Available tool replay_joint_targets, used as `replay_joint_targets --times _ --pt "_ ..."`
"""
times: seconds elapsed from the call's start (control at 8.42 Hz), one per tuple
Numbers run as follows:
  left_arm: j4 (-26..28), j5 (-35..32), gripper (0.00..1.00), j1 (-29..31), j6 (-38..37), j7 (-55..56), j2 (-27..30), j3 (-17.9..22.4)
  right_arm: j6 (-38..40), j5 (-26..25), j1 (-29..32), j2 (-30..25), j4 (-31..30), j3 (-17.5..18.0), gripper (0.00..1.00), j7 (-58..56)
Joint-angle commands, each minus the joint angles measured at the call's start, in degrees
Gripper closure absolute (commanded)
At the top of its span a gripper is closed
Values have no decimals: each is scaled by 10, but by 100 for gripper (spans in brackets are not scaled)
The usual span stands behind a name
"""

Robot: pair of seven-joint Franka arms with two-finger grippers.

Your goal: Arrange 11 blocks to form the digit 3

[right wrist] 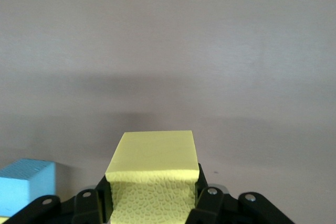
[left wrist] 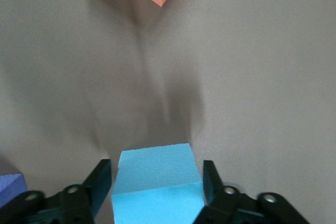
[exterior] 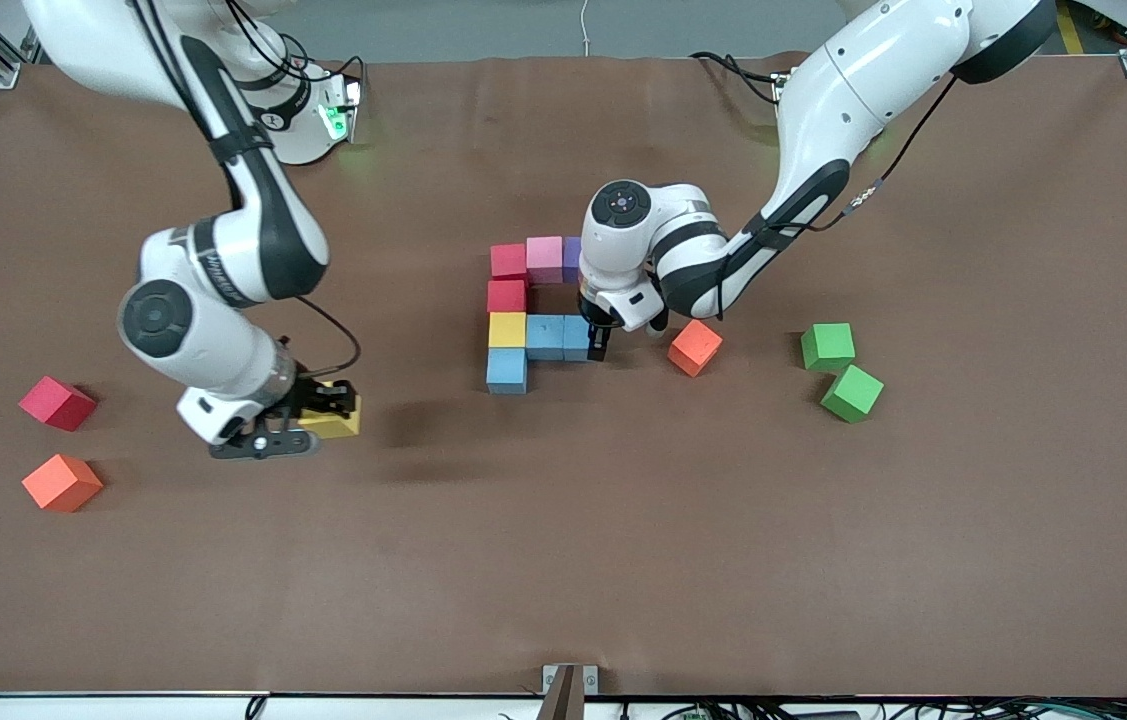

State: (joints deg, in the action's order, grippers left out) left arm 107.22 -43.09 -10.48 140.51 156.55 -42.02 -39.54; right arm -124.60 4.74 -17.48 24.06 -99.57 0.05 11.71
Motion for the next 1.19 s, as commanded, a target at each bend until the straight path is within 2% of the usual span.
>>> replay_joint_targets --times 0.0,0.36,0.48,0.83,0.95,1.07 --pt "-21 -8 0 -10 -44 51 9 -2 5 11 -33 51 65 -7 99 23" --pt "-11 -9 0 23 -89 11 54 -50 5 7 -90 117 132 -7 99 130" --pt "3 -9 0 68 -93 -28 62 -86 5 5 -108 133 153 -7 100 164" --pt "70 -10 0 262 -129 -187 65 -223 -26 6 -136 156 162 -7 100 218" --pt "96 -16 0 316 -129 -243 65 -253 -39 5 -155 165 163 -7 100 245" --pt "116 -19 0 349 -129 -297 65 -264 -46 5 -165 171 163 -7 100 264"
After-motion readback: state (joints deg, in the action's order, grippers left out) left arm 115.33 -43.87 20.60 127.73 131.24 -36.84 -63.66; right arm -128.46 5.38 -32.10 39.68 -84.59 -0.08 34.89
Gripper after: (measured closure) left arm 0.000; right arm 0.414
